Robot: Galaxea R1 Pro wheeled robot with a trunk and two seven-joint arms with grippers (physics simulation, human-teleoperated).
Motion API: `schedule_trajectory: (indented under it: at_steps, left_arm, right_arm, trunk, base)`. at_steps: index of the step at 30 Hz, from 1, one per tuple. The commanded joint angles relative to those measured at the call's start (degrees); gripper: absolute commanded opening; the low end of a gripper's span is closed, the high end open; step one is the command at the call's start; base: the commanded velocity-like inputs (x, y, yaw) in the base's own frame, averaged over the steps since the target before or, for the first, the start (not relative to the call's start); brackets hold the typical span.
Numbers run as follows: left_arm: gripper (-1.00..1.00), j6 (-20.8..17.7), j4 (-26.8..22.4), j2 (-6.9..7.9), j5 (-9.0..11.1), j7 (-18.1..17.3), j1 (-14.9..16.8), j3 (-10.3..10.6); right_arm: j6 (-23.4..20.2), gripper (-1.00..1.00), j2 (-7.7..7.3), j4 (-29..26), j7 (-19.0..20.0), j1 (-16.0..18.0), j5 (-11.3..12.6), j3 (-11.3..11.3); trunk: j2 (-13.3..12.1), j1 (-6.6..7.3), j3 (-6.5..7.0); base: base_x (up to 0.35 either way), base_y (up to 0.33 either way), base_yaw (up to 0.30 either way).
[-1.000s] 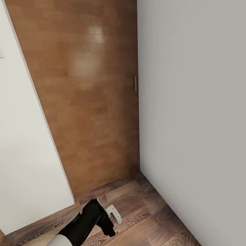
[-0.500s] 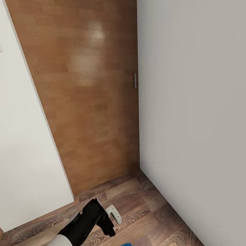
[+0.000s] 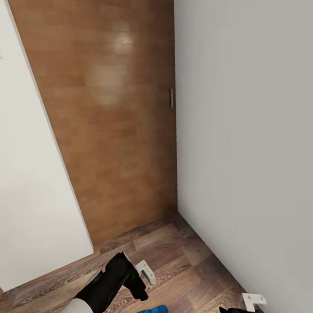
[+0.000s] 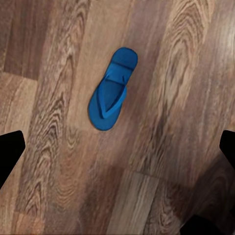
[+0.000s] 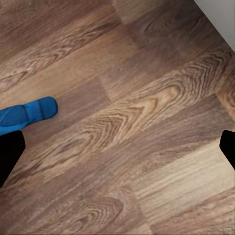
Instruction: In the bedroom, move the book from the bed onto either nightstand, and place the two sandals side by side next to the bed.
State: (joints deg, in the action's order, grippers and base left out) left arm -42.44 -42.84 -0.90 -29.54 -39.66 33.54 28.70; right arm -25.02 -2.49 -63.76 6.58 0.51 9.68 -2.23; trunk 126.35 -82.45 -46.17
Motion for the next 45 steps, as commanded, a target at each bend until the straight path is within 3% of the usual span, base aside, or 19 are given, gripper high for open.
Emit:
schedule_trajectory:
  at_steps: [1, 7, 9, 15, 17, 25, 31, 38, 45]
  left_arm:
    - [1.00, -0.1, -0.1, 0.00, -0.6, -0.5, 0.0, -0.5]
    - [1.00, -0.1, -0.1, -0.05, -0.6, -0.5, 0.0, -3.7]
    - [1.00, -0.1, -0.1, -0.06, -0.6, -0.5, 0.0, -3.9]
    - [1.00, -0.1, -0.1, 0.02, -0.5, -0.6, 0.0, -4.2]
    - [1.00, -0.1, -0.1, 0.00, -0.5, -0.6, 0.0, -4.2]
    - [1.00, -0.1, -0.1, -0.14, -0.4, -0.7, 0.0, -4.2]
    - [1.00, -0.1, 0.0, -0.16, -0.4, -0.7, 0.0, -4.1]
    - [1.00, -0.4, 0.0, -0.16, -0.4, -0.7, 0.0, -4.1]
    - [1.00, -2.7, 0.0, -0.17, -0.4, -0.7, 0.0, -4.1]
  right_arm:
    - [-0.6, 1.00, 0.08, -0.7, 0.2, 0.0, 0.2, -0.1]
    - [-1.4, 1.00, 0.05, -5.2, 3.0, 0.0, 0.5, 0.2]
    - [-1.7, 1.00, 0.01, -5.7, 6.1, 0.0, 0.8, 0.2]
    - [-3.3, 1.00, -0.05, -6.9, 20.8, 0.0, 5.6, 0.1]
    - [-3.9, 1.00, -0.06, -7.0, 22.2, 0.0, 6.1, 0.1]
    - [-4.9, 1.00, -0.49, -9.5, 23.7, 0.0, 6.8, 0.0]
    - [-11.2, 1.00, -0.43, -15.1, 23.7, 0.1, 6.8, 0.0]
    - [-12.2, 1.00, -0.60, -17.3, 23.7, 0.0, 6.6, -0.1]
    - [-12.3, 1.00, -2.25, -18.5, 23.7, 0.0, 6.6, -0.3]
  trunk:
    - [0.4, -0.22, -0.25]
    - [2.8, -1.53, -1.32]
    - [3.7, -1.97, -1.68]
    - [6.1, -3.29, -2.76]
    - [6.9, -3.73, -3.12]
    - [10.1, -5.49, -4.56]
    - [12.5, -6.81, -5.63]
    - [15.3, -8.34, -6.89]
    - [16.9, -9.30, -8.27]
  base:
    - [0.000, 0.000, 0.000]
    - [0.000, 0.000, 0.000]
    - [0.000, 0.000, 0.000]
    - [0.000, 0.000, 0.000]
    - [0.000, 0.000, 0.000]
    - [0.000, 0.000, 0.000]
    - [0.000, 0.000, 0.000]
    - [0.000, 0.000, 0.000]
    - [0.000, 0.000, 0.000]
